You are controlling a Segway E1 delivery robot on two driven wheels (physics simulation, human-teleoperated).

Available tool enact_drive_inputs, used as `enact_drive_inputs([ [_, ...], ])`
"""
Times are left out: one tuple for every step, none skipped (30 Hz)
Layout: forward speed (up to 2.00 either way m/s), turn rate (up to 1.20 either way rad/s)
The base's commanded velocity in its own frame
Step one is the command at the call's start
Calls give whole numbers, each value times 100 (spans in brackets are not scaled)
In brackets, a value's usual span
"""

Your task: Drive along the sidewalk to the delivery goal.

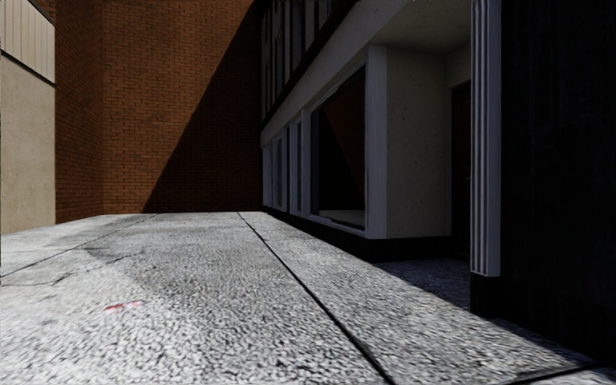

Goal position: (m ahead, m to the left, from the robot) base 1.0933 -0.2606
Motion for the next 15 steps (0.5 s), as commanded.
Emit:
enact_drive_inputs([
  [0, 0],
  [0, 0],
  [0, 0],
  [0, 0],
  [0, 0],
  [0, 0],
  [0, 0],
  [0, 0],
  [0, 0],
  [0, 0],
  [0, 0],
  [0, 0],
  [0, 0],
  [0, 0],
  [0, 0],
])
